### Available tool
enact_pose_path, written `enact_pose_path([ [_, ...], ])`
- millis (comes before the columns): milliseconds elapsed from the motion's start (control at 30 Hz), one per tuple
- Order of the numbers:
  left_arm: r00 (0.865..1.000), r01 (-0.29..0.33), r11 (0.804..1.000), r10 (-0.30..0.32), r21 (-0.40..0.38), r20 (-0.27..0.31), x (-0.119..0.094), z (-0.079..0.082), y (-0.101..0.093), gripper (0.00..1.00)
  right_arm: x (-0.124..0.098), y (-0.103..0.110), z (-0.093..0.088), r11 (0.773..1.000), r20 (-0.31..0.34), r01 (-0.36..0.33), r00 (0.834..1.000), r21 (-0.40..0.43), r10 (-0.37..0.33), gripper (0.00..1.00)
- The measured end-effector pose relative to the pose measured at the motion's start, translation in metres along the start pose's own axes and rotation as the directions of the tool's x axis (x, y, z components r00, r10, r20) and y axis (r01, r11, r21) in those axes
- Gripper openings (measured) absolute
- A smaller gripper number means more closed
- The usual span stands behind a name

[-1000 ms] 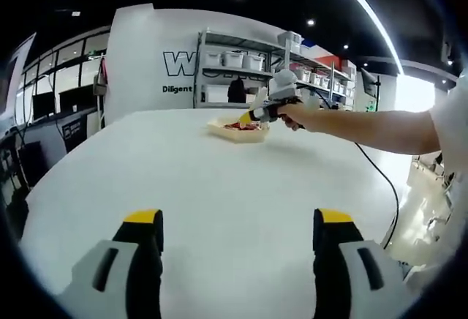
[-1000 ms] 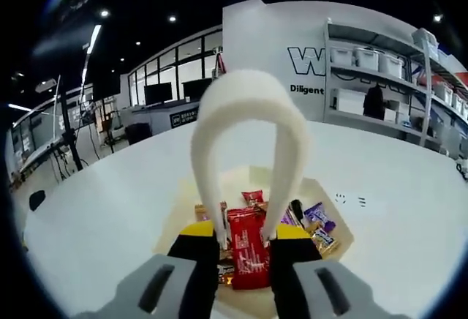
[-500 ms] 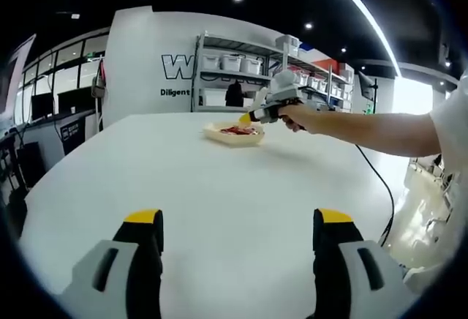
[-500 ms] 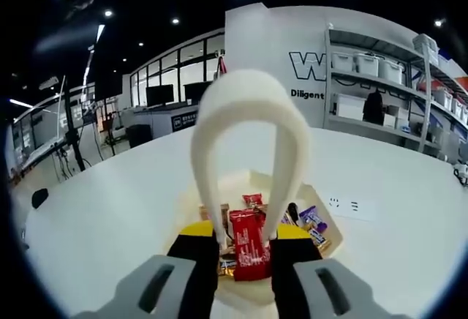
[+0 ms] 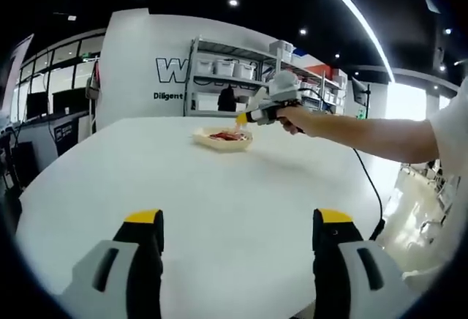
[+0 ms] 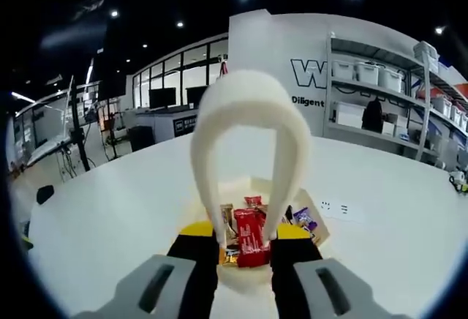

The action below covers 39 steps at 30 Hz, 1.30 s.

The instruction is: Place the target food into the container with the food tongs after gripping and lifting it, then release it inside without dropping or visibly crushing the food.

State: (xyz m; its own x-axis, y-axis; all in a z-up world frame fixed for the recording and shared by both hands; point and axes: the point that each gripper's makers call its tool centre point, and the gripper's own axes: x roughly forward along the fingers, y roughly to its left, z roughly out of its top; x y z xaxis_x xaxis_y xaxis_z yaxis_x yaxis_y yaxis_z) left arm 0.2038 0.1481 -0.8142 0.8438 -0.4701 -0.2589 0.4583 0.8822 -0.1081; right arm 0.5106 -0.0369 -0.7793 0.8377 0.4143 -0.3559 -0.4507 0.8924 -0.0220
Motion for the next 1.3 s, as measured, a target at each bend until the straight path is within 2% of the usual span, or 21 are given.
enact_pose_path([
  [300, 0.999, 0.042, 0.999, -0.042, 0.008, 0.029, -0.004, 0.007, -0.017, 0.83, -0.022, 0.0, 0.002, 1.0, -0.001, 0.009, 1.0, -0.008, -0.009, 0.2],
  [500, 0.998, 0.052, 0.999, -0.052, 0.014, 0.035, -0.006, 0.006, -0.022, 0.83, -0.042, 0.005, 0.001, 1.0, 0.003, 0.014, 1.0, -0.015, -0.014, 0.21],
  [800, 0.998, 0.065, 0.997, -0.066, 0.044, 0.015, -0.008, 0.003, -0.03, 0.82, -0.06, 0.005, 0.0, 1.0, 0.012, 0.02, 1.0, 0.001, -0.02, 0.21],
  [1300, 0.995, 0.101, 0.992, -0.101, 0.071, 0.01, -0.009, 0.002, -0.054, 0.82, -0.093, 0.014, -0.014, 1.0, 0.017, 0.003, 1.0, 0.017, -0.003, 0.21],
])
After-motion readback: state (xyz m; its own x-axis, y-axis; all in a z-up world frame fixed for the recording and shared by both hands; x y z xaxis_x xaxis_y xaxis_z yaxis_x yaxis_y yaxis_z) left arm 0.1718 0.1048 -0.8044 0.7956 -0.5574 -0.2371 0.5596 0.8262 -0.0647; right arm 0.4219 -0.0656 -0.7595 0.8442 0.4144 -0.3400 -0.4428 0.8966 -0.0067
